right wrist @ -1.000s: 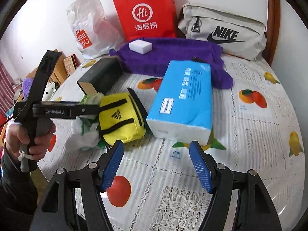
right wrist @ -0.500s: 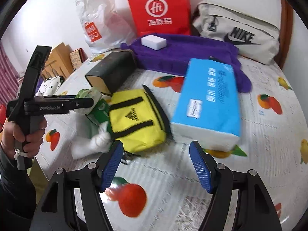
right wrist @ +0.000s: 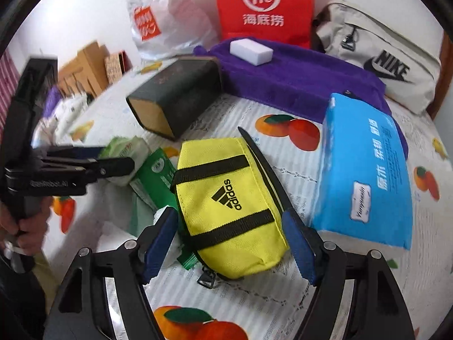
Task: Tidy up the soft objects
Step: 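Grasp the green tissue pack with the left tool while the right tool grasps the yellow pouch, then lift the yellow pouch with the right tool and set it beside the blue tissue box, then grasp the white crumpled cloth with the right tool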
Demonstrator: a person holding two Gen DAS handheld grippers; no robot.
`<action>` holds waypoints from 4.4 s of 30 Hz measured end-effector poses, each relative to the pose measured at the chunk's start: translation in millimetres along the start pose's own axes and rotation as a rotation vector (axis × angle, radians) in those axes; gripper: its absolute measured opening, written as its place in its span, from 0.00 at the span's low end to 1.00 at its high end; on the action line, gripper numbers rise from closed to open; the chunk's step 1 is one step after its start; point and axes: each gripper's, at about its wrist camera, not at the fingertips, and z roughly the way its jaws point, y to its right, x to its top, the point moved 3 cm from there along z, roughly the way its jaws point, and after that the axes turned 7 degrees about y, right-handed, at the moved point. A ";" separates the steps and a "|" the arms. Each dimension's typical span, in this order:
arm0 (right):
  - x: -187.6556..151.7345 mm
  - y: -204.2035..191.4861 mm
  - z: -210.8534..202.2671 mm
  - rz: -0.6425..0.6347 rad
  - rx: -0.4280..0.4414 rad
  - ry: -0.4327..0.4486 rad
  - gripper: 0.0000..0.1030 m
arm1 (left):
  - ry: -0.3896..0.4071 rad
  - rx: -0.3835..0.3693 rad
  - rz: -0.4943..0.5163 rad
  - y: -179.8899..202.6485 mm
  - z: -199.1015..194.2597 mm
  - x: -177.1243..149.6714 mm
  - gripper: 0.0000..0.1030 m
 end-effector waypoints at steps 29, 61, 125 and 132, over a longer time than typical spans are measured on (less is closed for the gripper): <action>-10.4 24.0 -44.1 0.212 0.097 0.040 0.55 | -0.001 -0.031 -0.006 1.4 -5.3 -6.4 0.72; -31.0 50.4 -53.0 0.373 0.180 0.056 0.58 | -0.009 -0.020 0.006 4.6 -13.7 -14.7 0.72; -115.9 15.2 -72.6 0.414 -0.003 -0.051 0.50 | -0.014 -0.029 0.046 9.8 -23.0 -29.8 0.72; -97.9 -13.5 -56.4 0.266 0.038 -0.011 0.15 | -0.011 -0.037 0.038 8.3 -24.8 -32.3 0.72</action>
